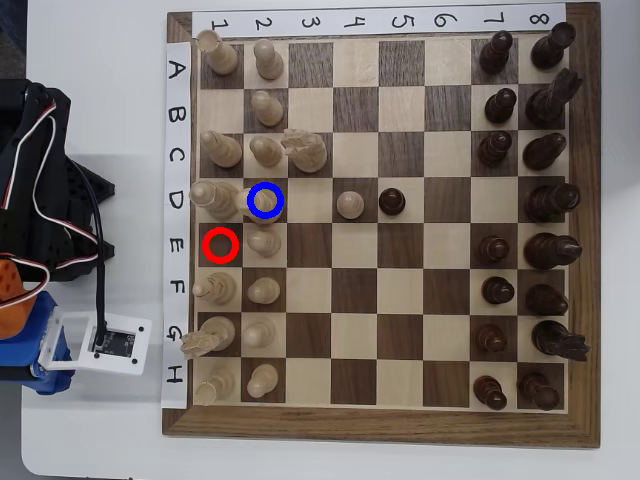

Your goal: Move the piece to destination

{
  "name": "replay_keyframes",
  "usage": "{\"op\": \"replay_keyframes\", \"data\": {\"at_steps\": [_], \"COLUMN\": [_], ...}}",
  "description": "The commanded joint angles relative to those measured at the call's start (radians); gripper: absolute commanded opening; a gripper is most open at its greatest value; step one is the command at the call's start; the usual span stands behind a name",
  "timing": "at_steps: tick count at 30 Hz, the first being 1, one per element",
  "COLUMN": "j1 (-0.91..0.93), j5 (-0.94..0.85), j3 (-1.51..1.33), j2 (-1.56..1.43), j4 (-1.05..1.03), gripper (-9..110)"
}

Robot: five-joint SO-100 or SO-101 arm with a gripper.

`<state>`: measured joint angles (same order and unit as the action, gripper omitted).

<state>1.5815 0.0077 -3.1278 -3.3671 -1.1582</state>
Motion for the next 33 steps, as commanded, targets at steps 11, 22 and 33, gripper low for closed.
{"op": "replay_keyframes", "data": {"at_steps": [11, 22, 33], "j1": [0.031, 0.035, 0.014], "j5": [-0.005, 0.003, -0.017], "j3": [0.005, 0.005, 0.005], "j2": [-0.060, -0.060, -0.060], "j4": [0.057, 0.055, 0.055], "gripper": [0, 0, 0]}}
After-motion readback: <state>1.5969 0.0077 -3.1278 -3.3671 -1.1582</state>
